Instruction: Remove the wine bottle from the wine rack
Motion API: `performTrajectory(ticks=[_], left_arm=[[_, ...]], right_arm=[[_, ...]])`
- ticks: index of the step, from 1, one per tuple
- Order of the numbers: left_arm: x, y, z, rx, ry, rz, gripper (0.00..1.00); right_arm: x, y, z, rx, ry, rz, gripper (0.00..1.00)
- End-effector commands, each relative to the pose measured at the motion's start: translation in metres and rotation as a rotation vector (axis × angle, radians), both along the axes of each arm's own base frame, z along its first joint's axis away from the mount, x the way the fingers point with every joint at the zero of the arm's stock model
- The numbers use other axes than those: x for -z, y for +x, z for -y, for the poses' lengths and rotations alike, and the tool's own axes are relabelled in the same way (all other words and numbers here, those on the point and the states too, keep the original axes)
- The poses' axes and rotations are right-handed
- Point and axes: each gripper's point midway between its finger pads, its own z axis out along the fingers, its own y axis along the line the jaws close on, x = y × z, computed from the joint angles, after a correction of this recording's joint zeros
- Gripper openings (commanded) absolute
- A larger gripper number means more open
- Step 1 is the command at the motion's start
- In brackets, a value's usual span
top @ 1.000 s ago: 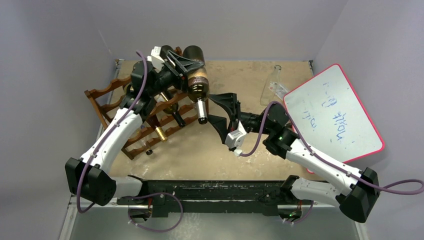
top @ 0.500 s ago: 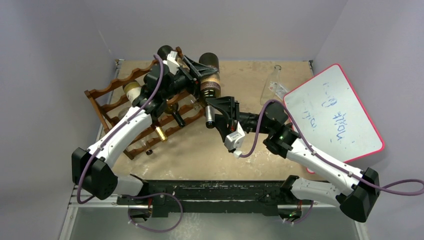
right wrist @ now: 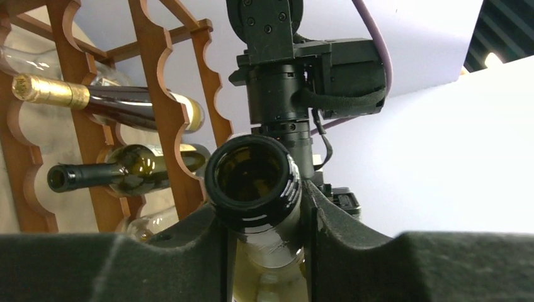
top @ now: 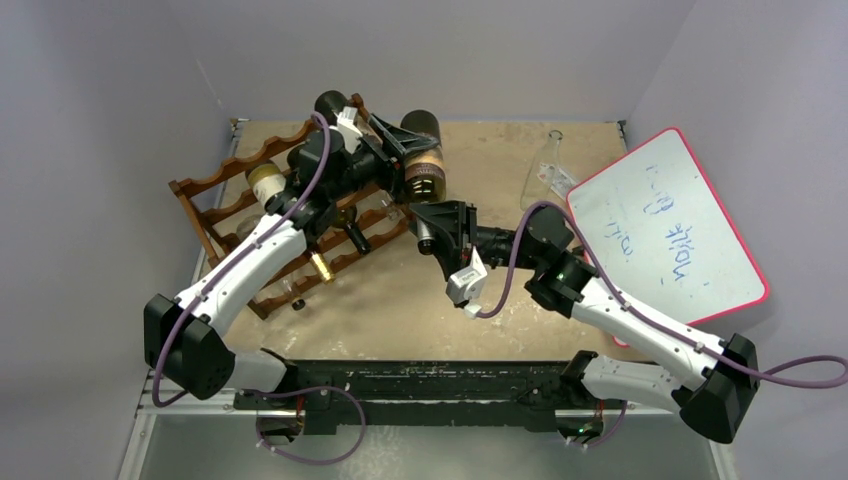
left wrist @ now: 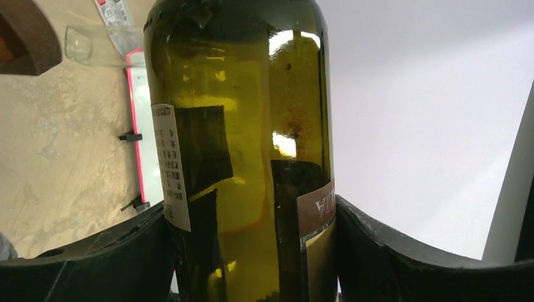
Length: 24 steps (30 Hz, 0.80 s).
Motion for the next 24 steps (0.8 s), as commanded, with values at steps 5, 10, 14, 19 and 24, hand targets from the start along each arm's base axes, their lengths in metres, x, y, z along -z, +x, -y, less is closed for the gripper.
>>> performTrajectory(ticks=[5,10,14,19,24], left_arm=[[-0.057,-0.003,-0.002,-0.032,-0.096,0.186,0.55],[-0.056,-0.004,-0.004,-0.038,-0.077,0.200,0.71],[-0.042,-0.001,-0.001,-0.026,-0.036,0.172,0.75],[-0.038,0.002,0.003,-0.013,-0.021,0.165,0.78],[-0.043,0.002,0.003,-0.014,-0.040,0.182,1.00]], right_arm=[[-0.036,-0.003,0.010,0.046,0.112,0.037,0.00],[-0.062,-0.005,0.032,0.103,0.250,0.000,0.00],[-0.085,-0.006,0.056,0.158,0.375,-0.021,0.00],[-0.086,-0.010,0.066,0.186,0.365,-0.012,0.00],[-0.078,-0.010,0.069,0.198,0.345,-0.013,0.00]])
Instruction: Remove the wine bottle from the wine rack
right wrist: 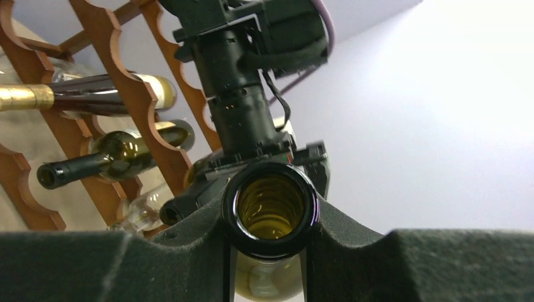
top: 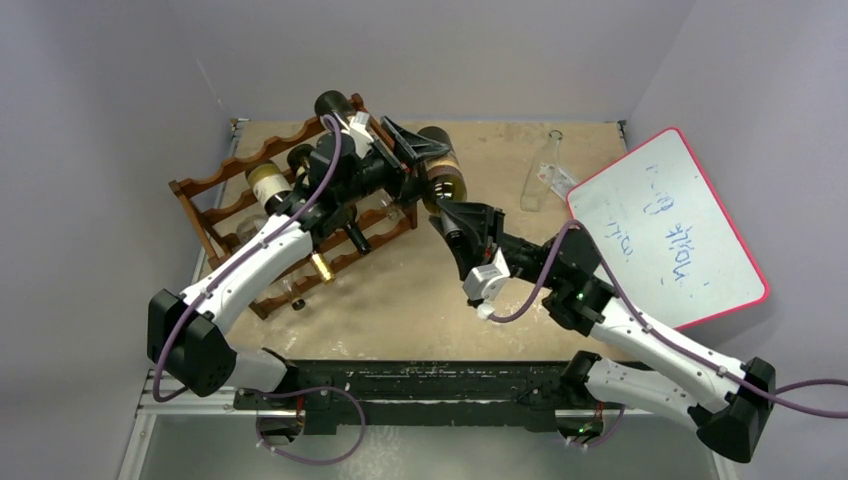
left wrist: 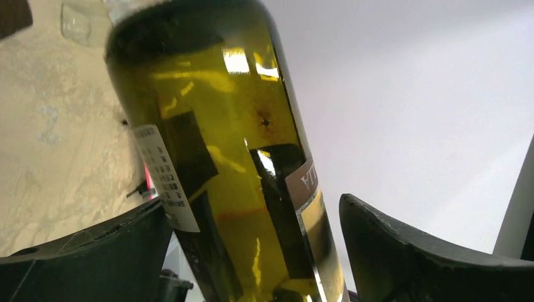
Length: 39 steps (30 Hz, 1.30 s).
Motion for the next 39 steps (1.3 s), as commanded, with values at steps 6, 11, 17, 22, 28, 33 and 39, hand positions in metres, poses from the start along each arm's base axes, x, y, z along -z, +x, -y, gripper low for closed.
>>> performTrajectory(ticks=[6,11,17,22,28,33,39], left_arm=[[-0.060,0.012,-0.012,-0.056,-0.134,0.236,1.00],[-0.061,0.012,-0.023,-0.110,-0.030,0.291,1.00],[-0.077,0.005,-0.046,-0.193,0.085,0.395,1.00],[-0.111,-0.010,-0.069,-0.256,0.158,0.533,1.00],[-0.138,-0.029,-0.104,-0.362,0.288,0.672,1.00],[-0.148,-0.045,-0.121,-0.387,0.369,0.749,1.00],[-0.144,-0.060,-0.138,-0.396,0.472,0.771,1.00]], right_arm=[[-0.063,-0.014,0.039,0.061,0.210,0.101,0.00],[-0.073,0.005,0.059,0.189,0.296,0.023,0.00],[-0.061,0.031,0.081,0.335,0.385,-0.159,0.00],[-0.034,0.053,0.097,0.461,0.455,-0.350,0.00],[0.004,0.078,0.109,0.561,0.526,-0.538,0.00],[0.029,0.108,0.141,0.631,0.626,-0.662,0.00],[0.046,0.133,0.182,0.729,0.751,-0.704,0.00]])
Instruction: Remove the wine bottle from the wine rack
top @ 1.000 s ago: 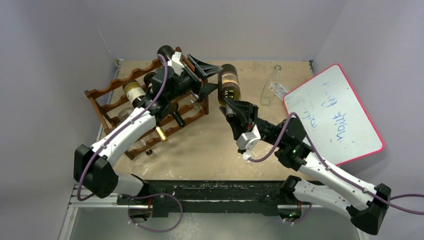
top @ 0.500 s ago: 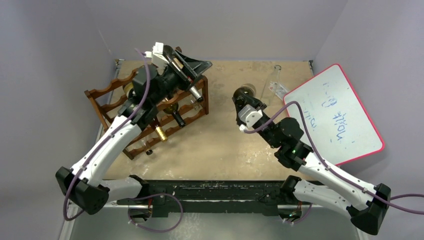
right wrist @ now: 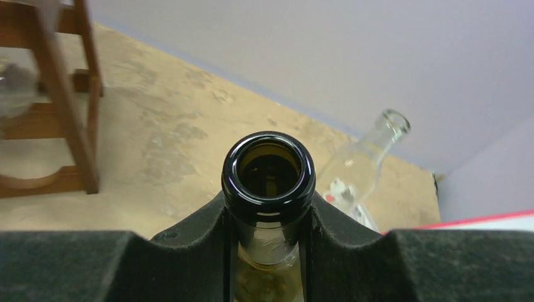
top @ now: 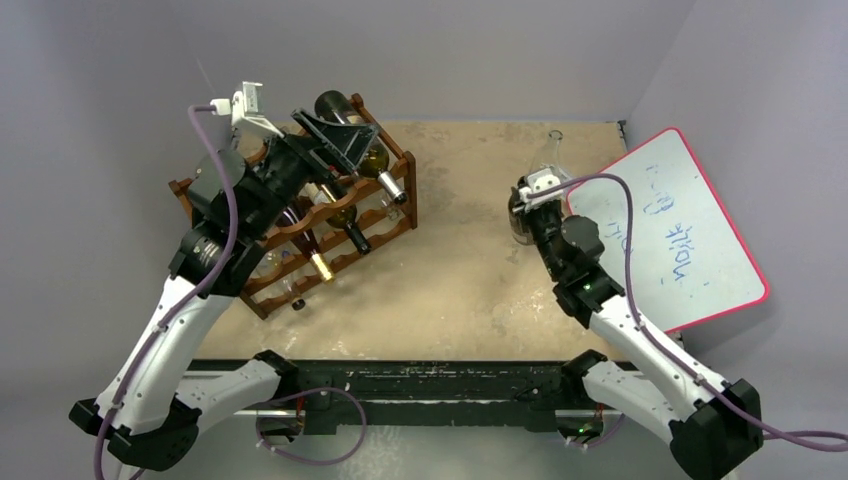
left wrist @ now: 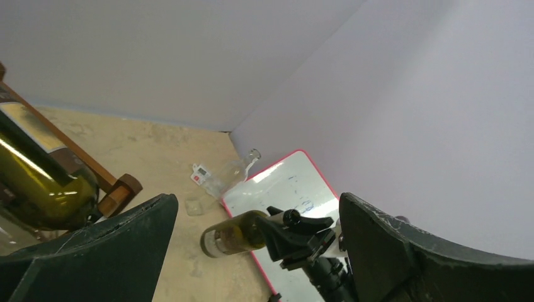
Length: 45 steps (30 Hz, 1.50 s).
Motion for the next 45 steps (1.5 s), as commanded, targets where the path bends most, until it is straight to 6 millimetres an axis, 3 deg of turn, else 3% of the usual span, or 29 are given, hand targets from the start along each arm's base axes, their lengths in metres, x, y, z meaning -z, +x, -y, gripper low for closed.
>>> performTrajectory(ticks=[1,11,18,27,35,45], left_arm=[[-0.005,-0.010,-0.019,-0.060,0.103,0.046,1.00],[0.000,-0.025,-0.045,-0.134,0.228,0.051,1.00],[0.000,-0.029,-0.056,-0.172,0.287,0.054,1.00],[0.003,-0.025,-0.055,-0.175,0.290,0.046,1.00],[0.004,-0.020,-0.046,-0.149,0.271,0.035,1.00],[0.011,-0.013,-0.031,-0.100,0.210,-0.005,1.00]], right_arm=[[-0.052,0.013,0.026,0.070,0.218,0.142,0.00],[-0.043,0.041,0.072,0.165,0.340,0.132,0.00],[-0.032,0.058,0.091,0.200,0.379,0.105,0.00],[-0.021,0.072,0.108,0.250,0.368,0.080,0.00],[0.001,0.079,0.117,0.314,0.370,0.009,0.00],[0.015,0.083,0.122,0.354,0.322,-0.060,0.46]])
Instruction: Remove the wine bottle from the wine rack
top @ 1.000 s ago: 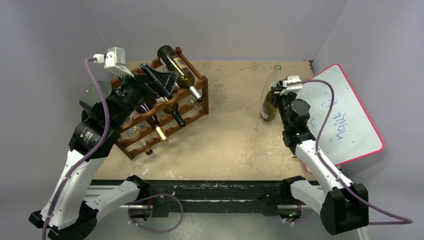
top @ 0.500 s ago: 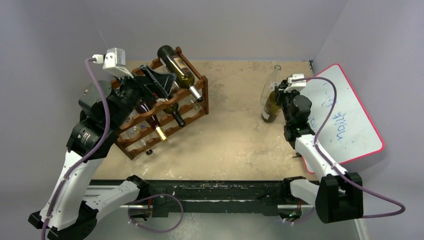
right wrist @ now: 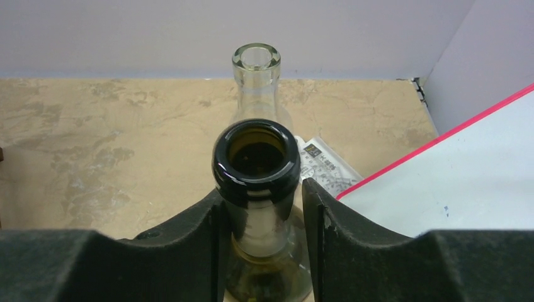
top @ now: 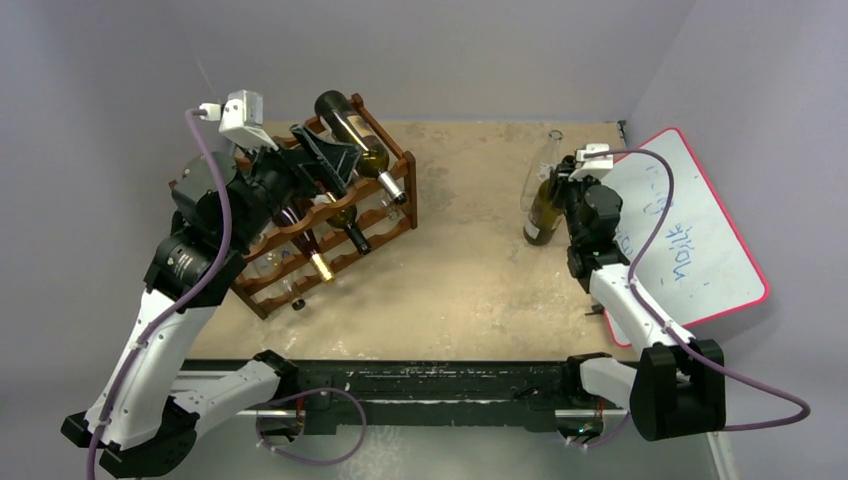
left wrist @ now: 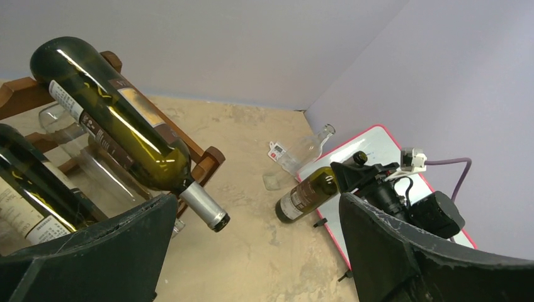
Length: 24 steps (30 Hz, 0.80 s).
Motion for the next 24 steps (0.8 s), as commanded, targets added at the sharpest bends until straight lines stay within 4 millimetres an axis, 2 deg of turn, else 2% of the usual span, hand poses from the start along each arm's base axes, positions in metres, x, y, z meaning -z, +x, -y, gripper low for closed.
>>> performTrajectory(ticks=[1,4,8,11,13,14,18,21,24], left_arm=[[-0.019,0.001,0.008,0.033,-0.082,0.038,1.00],[-0.017,0.002,0.012,0.040,-0.104,0.026,1.00],[-0.013,0.005,0.016,0.047,-0.128,0.007,1.00],[-0.007,0.008,0.017,0.040,-0.129,-0.013,1.00],[-0.002,0.011,0.015,0.024,-0.119,-0.030,1.00],[0.001,0.012,0.014,0.013,-0.109,-0.038,1.00],[0.018,0.022,0.003,-0.067,-0.051,-0.087,1.00],[0.031,0.033,-0.007,-0.148,-0.011,-0.129,1.00],[0.045,0.047,-0.012,-0.209,0.037,-0.177,1.00]], right_arm=[[-0.036,0.008,0.007,0.035,-0.011,0.075,0.51],[-0.037,0.008,0.007,0.029,-0.031,0.074,0.64],[-0.043,0.006,0.005,0.015,-0.039,0.077,0.75],[-0.058,-0.001,0.006,0.017,-0.038,0.087,0.83],[-0.074,-0.010,0.010,0.028,-0.044,0.115,0.97],[-0.082,-0.015,0.010,0.031,-0.037,0.128,1.00],[-0.111,-0.040,0.007,0.006,0.005,0.178,1.00],[-0.122,-0.058,0.008,0.014,0.087,0.194,1.00],[-0.131,-0.078,0.009,0.031,0.242,0.200,1.00]])
